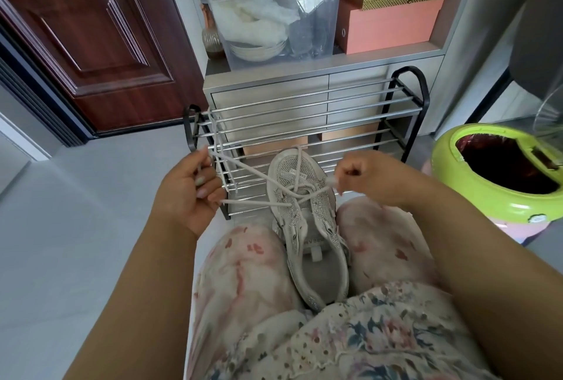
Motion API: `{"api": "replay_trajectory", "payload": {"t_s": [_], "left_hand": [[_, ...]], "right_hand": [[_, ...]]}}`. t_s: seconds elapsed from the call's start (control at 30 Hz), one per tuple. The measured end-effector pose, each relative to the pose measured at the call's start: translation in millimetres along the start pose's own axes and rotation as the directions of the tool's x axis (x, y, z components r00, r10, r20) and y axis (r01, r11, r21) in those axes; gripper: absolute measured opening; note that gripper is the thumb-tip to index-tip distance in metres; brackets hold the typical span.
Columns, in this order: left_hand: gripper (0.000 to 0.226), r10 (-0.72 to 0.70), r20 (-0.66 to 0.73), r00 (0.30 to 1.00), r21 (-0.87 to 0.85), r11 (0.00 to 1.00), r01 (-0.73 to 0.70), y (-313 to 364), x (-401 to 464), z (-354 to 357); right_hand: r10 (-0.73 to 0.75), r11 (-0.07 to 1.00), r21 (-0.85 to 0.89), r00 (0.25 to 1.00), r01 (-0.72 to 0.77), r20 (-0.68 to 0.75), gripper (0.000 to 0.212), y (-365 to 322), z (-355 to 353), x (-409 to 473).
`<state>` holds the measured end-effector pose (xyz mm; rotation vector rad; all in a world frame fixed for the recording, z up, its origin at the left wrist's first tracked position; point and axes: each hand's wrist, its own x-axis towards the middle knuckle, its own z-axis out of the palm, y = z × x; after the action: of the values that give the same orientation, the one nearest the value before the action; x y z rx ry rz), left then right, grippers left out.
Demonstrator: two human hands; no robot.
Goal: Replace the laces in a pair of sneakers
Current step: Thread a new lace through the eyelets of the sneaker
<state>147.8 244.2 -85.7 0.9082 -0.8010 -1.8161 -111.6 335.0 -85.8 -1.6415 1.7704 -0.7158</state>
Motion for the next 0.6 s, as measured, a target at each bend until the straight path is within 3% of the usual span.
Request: {"api": "replay_trajectory", "payload": {"t_s": [0.07,0.13,0.2,0.23,0.27,0.3,0.33,0.37,0.4,0.43,0.5,0.57,0.6], "left_hand": [[0.032,-0.027,-0.018,0.999,0.039,0.999,0.027,-3.9,-1.3,-1.3],[0.03,-0.063,-0.019,0.998,0.091,0.994,0.064,-9.7,-2.6,-1.8],[0.027,-0.094,-0.016,0.995,0.126,0.987,0.095,-14.9,-4.8,-1.5],[0.025,-0.102,-0.02,0.995,0.131,0.986,0.104,-17.0,-5.7,-1.7],[0.026,-0.106,-0.025,0.994,0.129,0.986,0.109,-19.0,-6.0,-2.4],[0.027,-0.107,-0.029,0.994,0.125,0.986,0.11,-20.6,-6.0,-3.2],[0.027,-0.107,-0.027,0.994,0.123,0.986,0.109,-21.9,-6.1,-3.0],[0.025,-0.104,-0.017,0.994,0.123,0.987,0.105,-23.0,-6.0,-2.6],[0.023,-0.1,0.0,0.995,0.127,0.987,0.099,-24.1,-5.9,-1.6],[0.02,-0.093,0.019,0.995,0.137,0.986,0.09,-25.3,-5.8,-0.4],[0.011,-0.071,0.053,0.996,0.194,0.979,0.06,-26.9,-6.9,3.2],[0.013,-0.059,0.083,0.995,0.267,0.963,0.035,-27.6,-9.1,6.2],[0.018,-0.061,0.089,0.994,0.295,0.955,0.032,-28.1,-10.0,6.7]], "right_hand": [[-0.003,0.911,0.411,0.998,0.028,-0.062,0.024,-4.0,0.1,-0.3],[-0.024,0.634,0.773,1.0,0.019,-0.005,0.032,-7.8,4.0,0.6],[-0.045,0.385,0.923,0.998,-0.019,0.039,0.032,-11.4,7.6,0.4],[-0.029,0.351,0.936,0.999,-0.017,0.029,0.032,-12.0,8.5,1.0],[0.006,0.387,0.922,1.0,0.0,-0.002,0.033,-11.5,7.4,1.4],[0.049,0.52,0.854,0.997,0.033,-0.068,0.033,-10.4,4.0,1.2],[0.057,0.727,0.683,0.984,0.074,-0.168,0.032,-8.3,-0.5,0.3],[0.009,0.918,0.385,0.966,0.095,-0.257,0.029,-6.9,-5.6,-2.2],[-0.07,0.994,0.064,0.961,0.09,-0.266,0.024,-6.5,-9.5,-4.9],[-0.12,0.98,-0.181,0.973,0.084,-0.199,0.019,-5.6,-11.7,-6.4],[-0.118,0.89,-0.445,0.993,0.103,-0.006,0.02,-4.7,-10.5,-9.0],[-0.081,0.845,-0.524,0.994,0.108,0.075,0.015,1.2,-6.5,-6.3],[-0.067,0.879,-0.47,0.997,0.081,0.047,0.018,3.4,-7.7,-5.3]]}}
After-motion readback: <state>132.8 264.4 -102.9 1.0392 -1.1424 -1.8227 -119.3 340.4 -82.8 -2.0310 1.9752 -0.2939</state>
